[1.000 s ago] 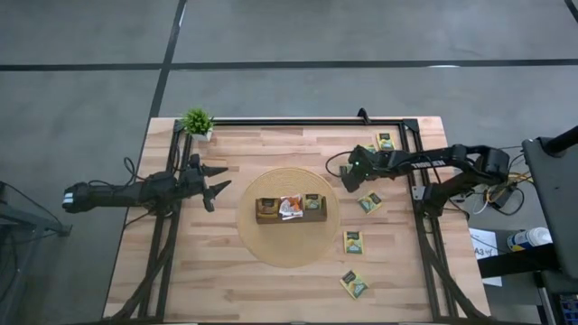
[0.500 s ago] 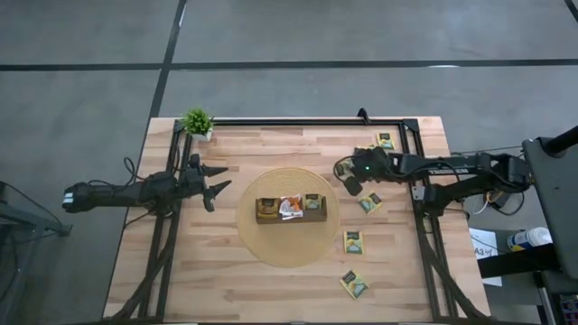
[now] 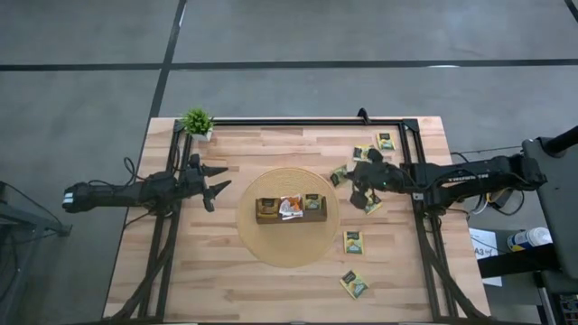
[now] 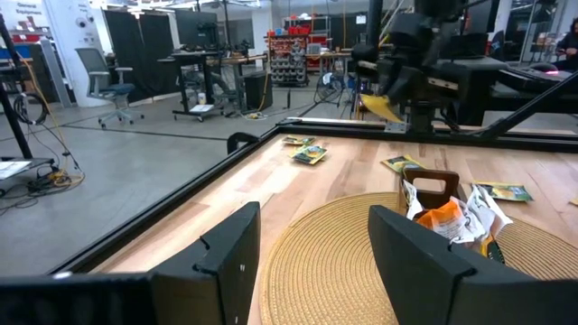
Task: Pick & Place Tea
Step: Put the lemon tea sachet into the right section of the wooden organizer
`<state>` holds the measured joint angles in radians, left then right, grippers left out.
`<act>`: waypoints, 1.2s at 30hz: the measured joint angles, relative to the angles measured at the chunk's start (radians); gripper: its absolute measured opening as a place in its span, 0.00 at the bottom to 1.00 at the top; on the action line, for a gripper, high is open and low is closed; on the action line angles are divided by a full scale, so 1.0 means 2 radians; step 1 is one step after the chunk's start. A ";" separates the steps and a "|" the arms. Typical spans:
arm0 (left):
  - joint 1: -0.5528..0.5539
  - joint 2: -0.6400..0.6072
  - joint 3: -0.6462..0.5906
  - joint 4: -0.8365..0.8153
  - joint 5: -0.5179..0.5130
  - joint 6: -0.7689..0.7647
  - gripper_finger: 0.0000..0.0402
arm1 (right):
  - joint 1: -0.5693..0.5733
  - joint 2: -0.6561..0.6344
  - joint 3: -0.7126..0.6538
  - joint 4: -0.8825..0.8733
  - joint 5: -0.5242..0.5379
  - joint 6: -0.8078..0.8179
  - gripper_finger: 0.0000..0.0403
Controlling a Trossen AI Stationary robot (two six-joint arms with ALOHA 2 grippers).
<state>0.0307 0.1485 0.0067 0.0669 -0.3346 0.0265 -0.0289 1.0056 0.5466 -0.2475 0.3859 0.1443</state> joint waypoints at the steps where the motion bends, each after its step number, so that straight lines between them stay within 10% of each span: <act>1: 0.000 0.000 0.000 0.000 0.000 0.000 0.50 | 0.010 0.003 0.002 -0.001 0.010 -0.012 0.03; 19: 0.000 0.000 0.000 0.000 0.000 0.000 0.50 | 0.136 0.198 0.184 -0.130 0.179 -0.100 0.03; 36: -0.001 0.000 0.000 0.000 0.000 0.000 0.50 | 0.173 0.453 0.406 -0.397 0.289 -0.007 0.03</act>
<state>0.0296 0.1483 0.0071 0.0672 -0.3344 0.0265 0.3168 1.9124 1.3577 -1.0410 0.9631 0.1302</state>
